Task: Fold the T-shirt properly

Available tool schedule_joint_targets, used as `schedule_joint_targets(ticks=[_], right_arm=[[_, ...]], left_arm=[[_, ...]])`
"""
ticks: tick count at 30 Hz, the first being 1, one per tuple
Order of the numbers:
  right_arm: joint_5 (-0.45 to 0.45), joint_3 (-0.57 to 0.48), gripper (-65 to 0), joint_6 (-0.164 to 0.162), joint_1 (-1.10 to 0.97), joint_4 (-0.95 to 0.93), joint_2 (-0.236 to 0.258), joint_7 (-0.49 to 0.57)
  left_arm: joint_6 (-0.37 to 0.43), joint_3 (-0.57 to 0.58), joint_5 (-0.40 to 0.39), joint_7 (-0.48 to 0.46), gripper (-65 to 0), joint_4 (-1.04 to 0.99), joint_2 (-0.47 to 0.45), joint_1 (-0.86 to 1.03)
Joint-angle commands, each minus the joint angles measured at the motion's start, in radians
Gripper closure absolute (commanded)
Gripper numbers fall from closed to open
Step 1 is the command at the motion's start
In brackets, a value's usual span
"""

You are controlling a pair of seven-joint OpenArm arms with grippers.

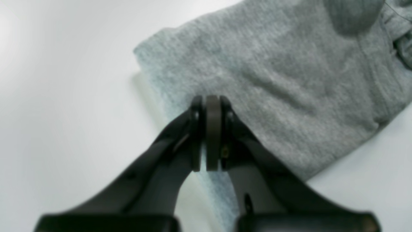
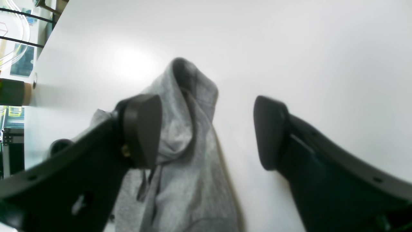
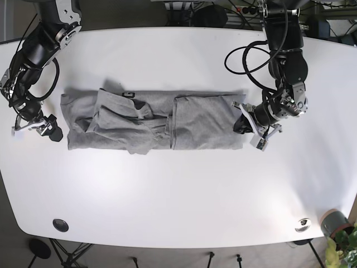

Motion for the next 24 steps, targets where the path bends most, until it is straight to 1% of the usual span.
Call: schedule_joint_targets(ticks=[1, 7, 12, 17, 22, 23, 24], right_arm=[[0.011, 0.001, -43.1, 0.011, 0.012, 0.015, 0.024, 0.018], [0.009, 0.004, -43.1, 0.011, -0.014, 0.016, 0.017, 0.018], [0.017, 0.001, -43.1, 0.011, -0.055, 0.024, 0.011, 0.019], [0.014, -0.001, -43.1, 0.011, -0.063, 0.022, -0.009, 0.019], [0.015, -0.065, -42.6, 0.011, -0.089, 0.042, -0.050, 0.021], [0.015, -0.071, -42.6, 0.011, -0.089, 0.053, -0.052, 0.023], [0.015, -0.082, -42.6, 0.011, -0.089, 0.064, -0.067, 0.023]], left_arm=[[-0.002, -0.003, -0.015, -0.018, 0.0, -0.018, -0.008, -0.022], [-0.002, -0.001, -0.017, -0.021, 0.0, -0.074, -0.008, -0.025], [-0.002, 0.002, -0.017, -0.063, 0.0, -0.085, -0.008, -0.018], [-0.002, 0.002, -0.017, -0.064, 0.0, -0.088, -0.008, -0.018], [-0.002, 0.002, -0.017, -0.064, 0.0, -0.088, -0.023, -0.018], [-0.002, 0.002, -0.017, -0.066, 0.0, -0.088, -0.024, -0.019], [-0.002, 0.002, -0.017, -0.066, 0.0, -0.088, -0.024, -0.019]])
